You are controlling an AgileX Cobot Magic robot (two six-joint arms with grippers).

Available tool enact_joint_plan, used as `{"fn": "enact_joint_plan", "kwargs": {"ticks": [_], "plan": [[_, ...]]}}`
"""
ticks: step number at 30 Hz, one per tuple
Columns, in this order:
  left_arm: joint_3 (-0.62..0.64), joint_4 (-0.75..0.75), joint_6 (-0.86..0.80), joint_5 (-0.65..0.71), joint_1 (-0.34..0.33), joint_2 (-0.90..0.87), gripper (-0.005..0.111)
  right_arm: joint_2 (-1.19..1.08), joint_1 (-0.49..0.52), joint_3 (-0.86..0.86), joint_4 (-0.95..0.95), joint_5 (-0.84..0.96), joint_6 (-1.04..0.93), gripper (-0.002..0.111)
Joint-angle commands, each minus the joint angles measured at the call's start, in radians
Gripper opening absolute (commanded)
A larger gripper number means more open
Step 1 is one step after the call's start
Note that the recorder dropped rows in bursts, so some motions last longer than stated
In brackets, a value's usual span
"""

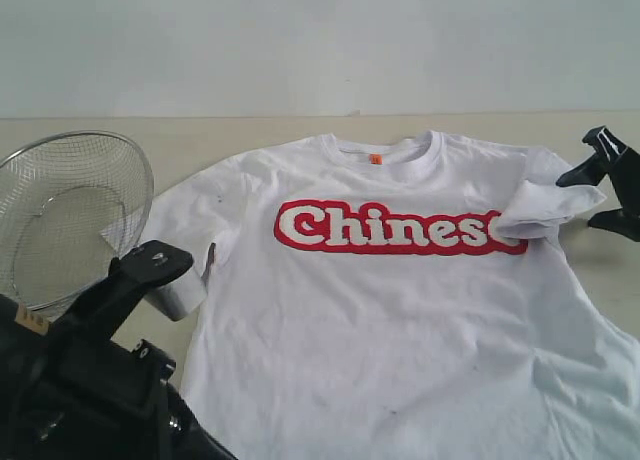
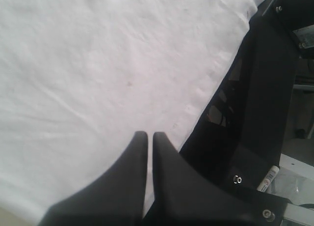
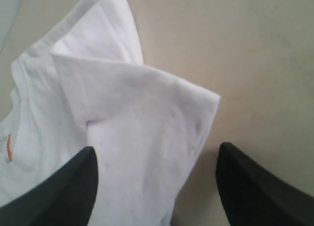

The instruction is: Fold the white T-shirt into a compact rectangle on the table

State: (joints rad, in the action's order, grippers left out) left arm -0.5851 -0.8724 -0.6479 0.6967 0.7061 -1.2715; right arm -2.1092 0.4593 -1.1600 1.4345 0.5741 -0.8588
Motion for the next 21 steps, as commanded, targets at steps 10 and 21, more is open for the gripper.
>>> {"fn": "enact_joint_plan", "kwargs": {"ticks": [10, 21], "plan": [[0.003, -0.026, 0.004, 0.01, 0.001, 0.007, 0.005, -0.072, 0.008, -0.04, 0.097, 0.037, -0.051, 0.057], [0.003, -0.029, 0.004, 0.01, 0.001, 0.007, 0.005, -0.087, 0.008, -0.04, 0.129, 0.067, -0.072, 0.0]]}}
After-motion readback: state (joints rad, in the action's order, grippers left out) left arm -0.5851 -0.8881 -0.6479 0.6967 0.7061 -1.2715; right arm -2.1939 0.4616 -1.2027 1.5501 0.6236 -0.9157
